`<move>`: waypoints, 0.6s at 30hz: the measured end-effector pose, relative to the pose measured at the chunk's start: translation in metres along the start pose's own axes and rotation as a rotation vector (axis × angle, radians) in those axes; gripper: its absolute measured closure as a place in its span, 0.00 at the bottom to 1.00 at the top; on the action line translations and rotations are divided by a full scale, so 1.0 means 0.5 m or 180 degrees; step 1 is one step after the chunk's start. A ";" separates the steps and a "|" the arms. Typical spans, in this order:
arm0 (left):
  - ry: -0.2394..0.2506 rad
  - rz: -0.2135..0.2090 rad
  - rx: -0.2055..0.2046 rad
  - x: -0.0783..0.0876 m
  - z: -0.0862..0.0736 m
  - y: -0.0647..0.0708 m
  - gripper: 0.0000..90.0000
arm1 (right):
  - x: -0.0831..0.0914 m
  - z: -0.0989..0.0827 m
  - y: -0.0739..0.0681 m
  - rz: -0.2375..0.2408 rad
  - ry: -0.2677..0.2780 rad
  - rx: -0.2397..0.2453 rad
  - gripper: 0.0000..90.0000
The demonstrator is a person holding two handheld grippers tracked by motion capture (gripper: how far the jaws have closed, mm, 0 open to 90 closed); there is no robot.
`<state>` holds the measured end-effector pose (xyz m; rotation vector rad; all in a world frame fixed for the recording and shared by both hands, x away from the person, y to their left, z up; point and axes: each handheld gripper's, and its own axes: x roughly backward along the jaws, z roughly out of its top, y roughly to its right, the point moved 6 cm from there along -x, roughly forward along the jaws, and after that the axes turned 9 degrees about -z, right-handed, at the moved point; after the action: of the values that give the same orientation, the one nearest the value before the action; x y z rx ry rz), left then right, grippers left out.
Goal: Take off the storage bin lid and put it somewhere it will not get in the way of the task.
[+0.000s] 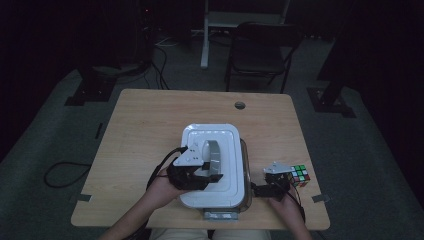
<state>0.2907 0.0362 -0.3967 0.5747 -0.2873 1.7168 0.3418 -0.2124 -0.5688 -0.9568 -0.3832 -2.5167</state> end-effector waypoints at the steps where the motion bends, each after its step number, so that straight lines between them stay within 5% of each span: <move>1: 0.0007 0.0007 0.0015 0.006 -0.001 -0.001 0.68 | 0.000 0.000 0.000 0.0000 0.0000 -0.0001 0.15; 18: 0.0008 0.0247 0.0089 0.103 -0.048 -0.039 0.68 | 0.000 0.000 0.000 -0.0001 -0.0001 -0.0003 0.15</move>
<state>0.2975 0.0959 -0.3926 0.5884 -0.2873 1.7986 0.3418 -0.2124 -0.5688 -0.9575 -0.3821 -2.5173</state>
